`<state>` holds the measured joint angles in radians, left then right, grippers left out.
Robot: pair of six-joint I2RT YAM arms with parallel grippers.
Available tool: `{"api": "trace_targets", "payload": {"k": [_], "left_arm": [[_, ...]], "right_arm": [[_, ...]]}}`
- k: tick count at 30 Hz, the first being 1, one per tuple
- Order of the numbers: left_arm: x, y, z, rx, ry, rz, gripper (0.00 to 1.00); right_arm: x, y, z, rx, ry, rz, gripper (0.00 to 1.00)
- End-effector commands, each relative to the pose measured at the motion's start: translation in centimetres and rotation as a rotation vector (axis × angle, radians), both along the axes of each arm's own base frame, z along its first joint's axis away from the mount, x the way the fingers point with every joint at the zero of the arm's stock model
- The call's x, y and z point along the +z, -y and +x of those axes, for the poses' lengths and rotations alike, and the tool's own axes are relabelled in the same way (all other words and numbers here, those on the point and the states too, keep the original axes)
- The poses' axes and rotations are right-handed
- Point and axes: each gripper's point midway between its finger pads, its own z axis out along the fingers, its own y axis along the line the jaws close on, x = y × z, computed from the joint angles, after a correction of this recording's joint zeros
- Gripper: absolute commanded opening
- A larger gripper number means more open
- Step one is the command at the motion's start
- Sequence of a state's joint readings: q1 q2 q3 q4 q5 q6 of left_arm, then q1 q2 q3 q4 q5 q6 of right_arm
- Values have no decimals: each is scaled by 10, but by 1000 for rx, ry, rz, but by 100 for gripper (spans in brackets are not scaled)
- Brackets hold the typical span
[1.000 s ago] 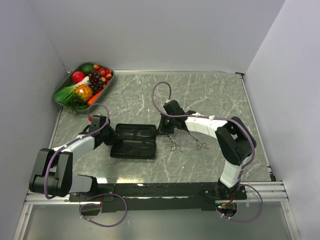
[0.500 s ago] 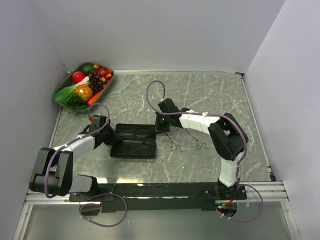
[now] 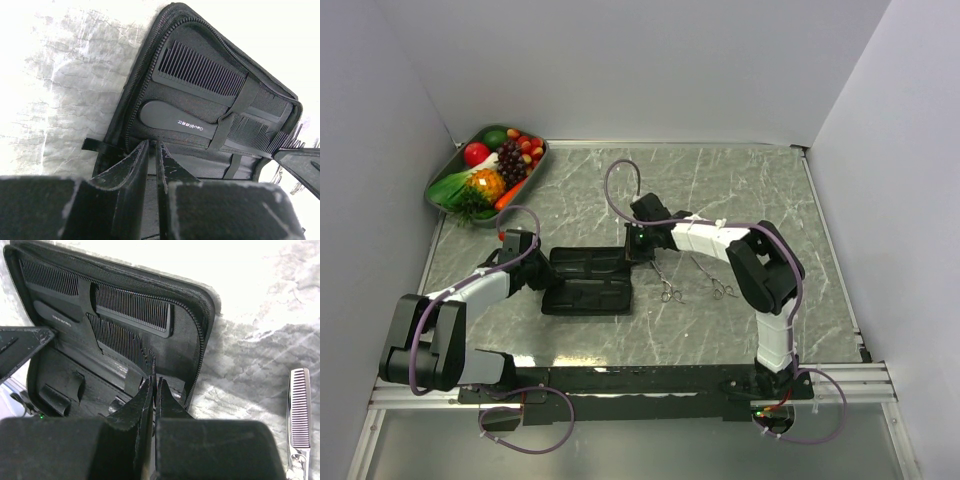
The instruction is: Sort the hair-cutting tools
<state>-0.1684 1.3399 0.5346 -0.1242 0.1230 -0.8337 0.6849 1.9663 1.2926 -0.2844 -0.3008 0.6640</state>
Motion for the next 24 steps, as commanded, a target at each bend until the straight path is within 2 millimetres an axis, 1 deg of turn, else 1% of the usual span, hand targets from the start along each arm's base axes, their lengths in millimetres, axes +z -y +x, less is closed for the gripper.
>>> {"api": "trace_targets", "payload": {"k": [1,3,8,10,17,20,22,24], "left_arm": [[-7,-7,0,5,-18,50,18],[-7,-7,0,5,-20,53,18],[-6,-8,1,11,-13,58,18],[-6,-8,0,13,-14,55,18],[-9,-8,-1,19,-19,48,18],[-8,-10,-1,22,-19,59,18],[-6,-10,-1,25,-13,59,18],[-6,-10,-1,29,-13,56,18]], "right_arm": [[-38,-7,-30,134,-52,-92,0],[-38,-6,-29,148,-49,-108,0],[-38,11,-34,162,-41,-176,0],[-35,13,-33,168,-22,-182,0],[-41,11,-34,154,-30,-179,0],[-41,17,-34,163,-28,-215,0],[-37,25,-34,166,-9,-238,0],[-35,27,-35,174,-8,-248,0]]}}
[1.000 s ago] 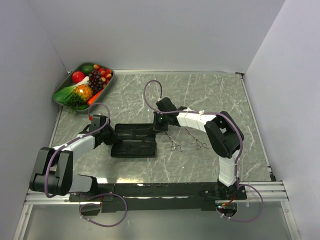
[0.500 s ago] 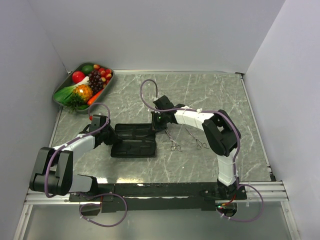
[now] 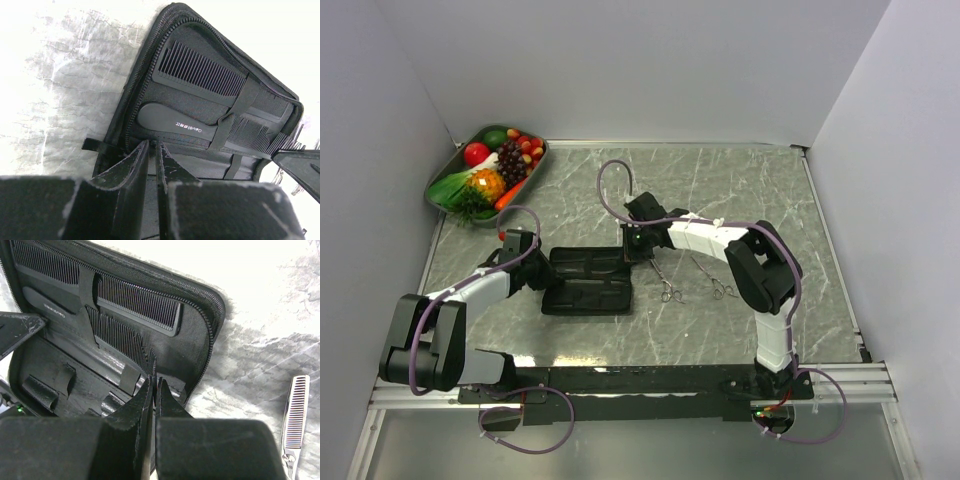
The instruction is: Sort the hair-cutting tools
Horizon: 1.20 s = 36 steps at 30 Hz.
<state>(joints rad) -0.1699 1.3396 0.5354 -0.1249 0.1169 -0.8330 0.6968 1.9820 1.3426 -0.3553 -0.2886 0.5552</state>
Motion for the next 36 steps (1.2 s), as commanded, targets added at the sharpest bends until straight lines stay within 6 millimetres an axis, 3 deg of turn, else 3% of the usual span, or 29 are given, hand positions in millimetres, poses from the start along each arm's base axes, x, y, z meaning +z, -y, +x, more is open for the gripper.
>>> {"api": "trace_targets", "payload": {"k": [1,8,21,28,36], "left_arm": [[-6,-9,-2,29,-17,49,18],[-5,-9,-4,37,-9,44,18],[-4,-11,-10,39,-4,46,18],[-2,-12,-12,43,2,47,18],[-1,-12,-14,42,3,45,18]], "right_arm": [[-34,27,-35,79,-48,-198,0],[-24,31,-45,102,-65,-192,0],[-19,43,-41,102,-22,-245,0],[-14,41,-39,135,-20,-248,0],[-24,21,-42,154,-63,-169,0]]}}
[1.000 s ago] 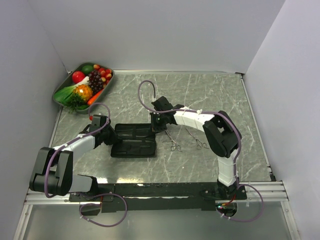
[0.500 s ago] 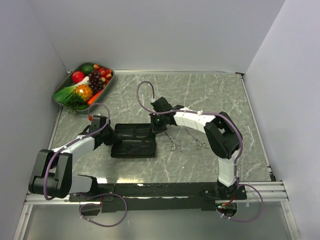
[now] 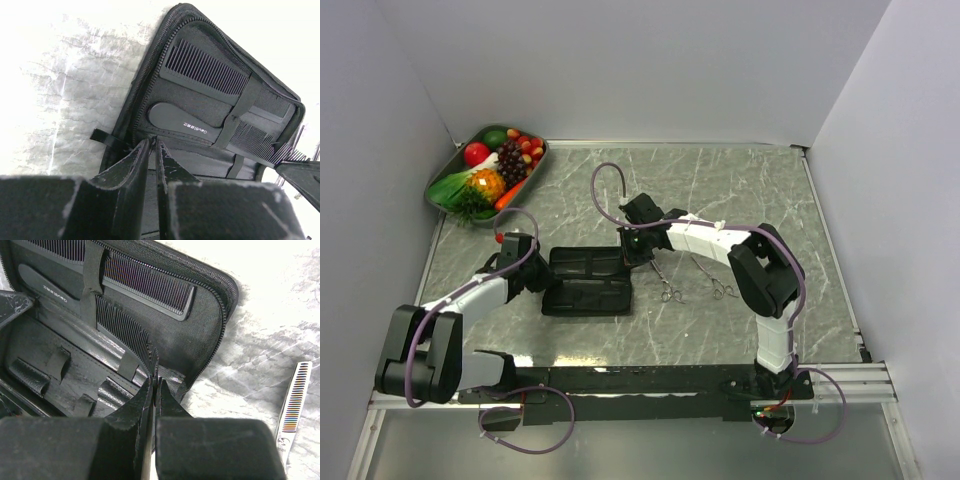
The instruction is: Sort the hair-cutting tools
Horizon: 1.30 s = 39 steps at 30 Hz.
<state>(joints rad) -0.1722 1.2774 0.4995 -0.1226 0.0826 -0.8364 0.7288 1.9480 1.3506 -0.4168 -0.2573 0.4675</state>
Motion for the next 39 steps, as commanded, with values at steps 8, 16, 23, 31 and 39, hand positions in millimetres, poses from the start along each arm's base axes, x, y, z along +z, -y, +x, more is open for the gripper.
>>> {"api": "trace_targets", "payload": {"k": [8,16,23,31,39], "left_arm": [[-3,-8,-12,21,-26,32,18],[-2,-8,-14,20,-27,33,18],[-3,-7,-15,18,-26,23,18],[-7,-6,-18,18,-31,21,18],[-8,-7,-17,19,-33,24,18]], "right_arm": [[-47,4,-30,54,-129,-82,0],[-51,-6,-27,100,-147,-69,0],[-43,3,-10,149,-65,-143,0],[-43,10,2,150,-18,-196,0],[-62,9,1,107,-32,-176,0]]}}
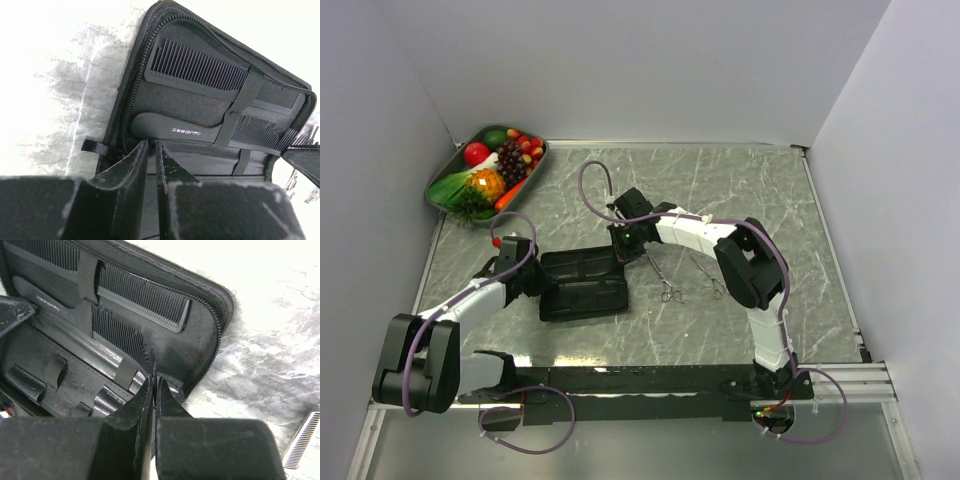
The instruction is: Sort the hair-cutting tools
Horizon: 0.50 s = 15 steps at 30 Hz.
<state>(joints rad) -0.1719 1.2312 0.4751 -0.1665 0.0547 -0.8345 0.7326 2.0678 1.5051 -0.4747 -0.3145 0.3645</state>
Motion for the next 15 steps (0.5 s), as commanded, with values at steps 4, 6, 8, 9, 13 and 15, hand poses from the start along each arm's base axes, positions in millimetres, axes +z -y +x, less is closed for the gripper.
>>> {"api": "trace_targets", "payload": {"k": [4,6,8,9,13,15], "left_arm": [[-5,1,-4,3,-18,-4,18],[-5,1,-4,4,-15,-6,18],[-4,1,-2,8,-11,-7,18],[-5,1,-2,10,-11,-7,18],[-4,2,0,15,-3,-15,18],[-4,2,2,21,2,-17,18]], "right_arm": [[-55,33,-13,-21,-25,-190,24],[-48,35,-12,-20,-9,-201,43],[-37,41,-9,-29,15,-215,52],[-34,43,-9,-26,24,-222,54],[-9,58,-1,-57,66,-241,59],[9,65,4,-75,99,-242,59]]}}
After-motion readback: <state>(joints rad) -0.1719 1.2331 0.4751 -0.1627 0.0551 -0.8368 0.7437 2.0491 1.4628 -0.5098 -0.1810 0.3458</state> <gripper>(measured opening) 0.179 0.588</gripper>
